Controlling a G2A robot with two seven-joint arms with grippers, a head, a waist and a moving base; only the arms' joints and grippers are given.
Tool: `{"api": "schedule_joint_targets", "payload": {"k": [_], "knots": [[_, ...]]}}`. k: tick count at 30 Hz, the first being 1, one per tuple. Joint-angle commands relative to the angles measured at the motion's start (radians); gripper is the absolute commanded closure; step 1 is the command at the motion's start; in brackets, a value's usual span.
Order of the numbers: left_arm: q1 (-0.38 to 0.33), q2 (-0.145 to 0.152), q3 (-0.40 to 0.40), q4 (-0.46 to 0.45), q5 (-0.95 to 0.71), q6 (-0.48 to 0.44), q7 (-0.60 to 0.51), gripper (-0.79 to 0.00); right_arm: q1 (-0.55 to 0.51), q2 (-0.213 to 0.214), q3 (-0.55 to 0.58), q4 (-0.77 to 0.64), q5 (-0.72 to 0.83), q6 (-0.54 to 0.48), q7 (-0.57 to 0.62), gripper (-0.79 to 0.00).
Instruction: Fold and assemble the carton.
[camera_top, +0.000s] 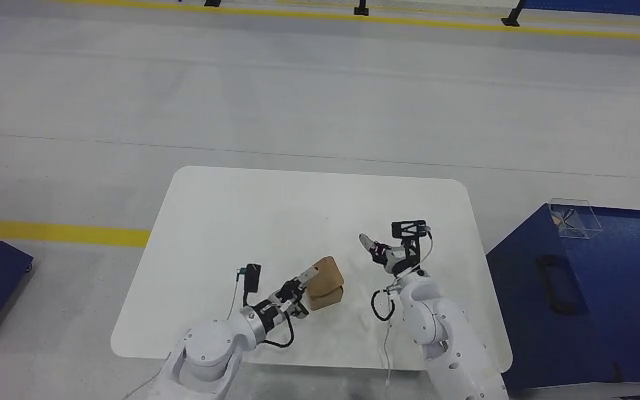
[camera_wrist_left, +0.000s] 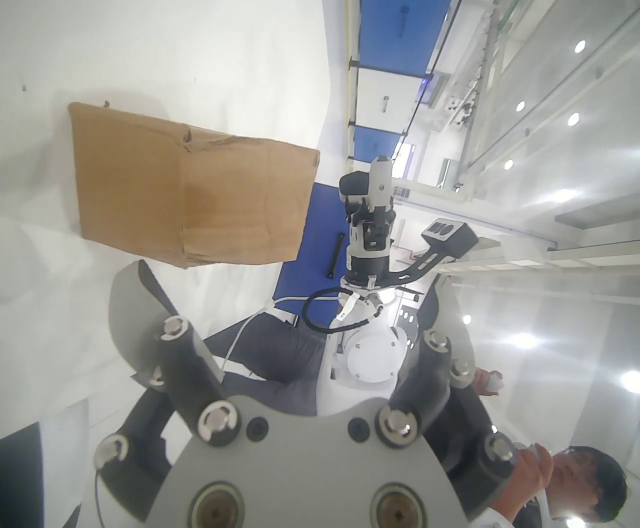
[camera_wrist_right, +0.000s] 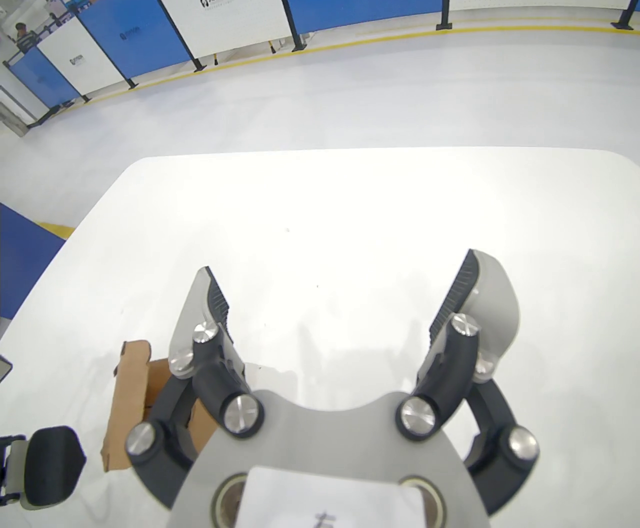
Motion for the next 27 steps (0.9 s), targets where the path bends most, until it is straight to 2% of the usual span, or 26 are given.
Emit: {"api": "schedule_joint_targets", "payload": {"k": [1,6,7,10,11,12,19,24,27], "knots": [[-0.028,-0.002,0.014,0.037,-0.004,0.005,-0.009,-0.785,0.006,-0.001,-0.015,0.015,0.012,-0.023,0.023,-0.785],[-0.083,-0.009,0.044,0.12,0.005,-0.003,0.037,-0.693,0.006,-0.004,-0.058,0.039,-0.012,-0.044,0.027,-0.785],[-0.091,-0.01,0.05,0.133,0.008,-0.004,0.047,-0.622,0.005,-0.005,-0.065,0.042,-0.016,-0.047,0.028,-0.785],[-0.107,-0.014,0.064,0.161,0.007,-0.008,0.066,-0.526,0.003,-0.006,-0.082,0.047,-0.026,-0.05,0.028,-0.785],[-0.111,-0.014,0.067,0.169,0.007,-0.009,0.068,-0.446,0.002,-0.007,-0.086,0.047,-0.028,-0.051,0.026,-0.785],[-0.113,-0.014,0.069,0.175,0.006,-0.012,0.069,-0.4,0.001,-0.007,-0.089,0.048,-0.031,-0.049,0.025,-0.785],[-0.117,-0.016,0.079,0.2,-0.012,-0.031,0.075,-0.385,0.01,-0.008,-0.097,0.06,-0.039,-0.036,0.025,-0.785],[-0.117,-0.018,0.086,0.206,-0.014,-0.045,0.097,-0.391,0.028,-0.012,-0.085,0.078,-0.055,0.046,-0.015,-0.785],[-0.117,-0.018,0.092,0.208,-0.007,-0.046,0.112,-0.388,0.036,-0.012,-0.061,0.073,-0.023,0.058,-0.015,-0.785]]}}
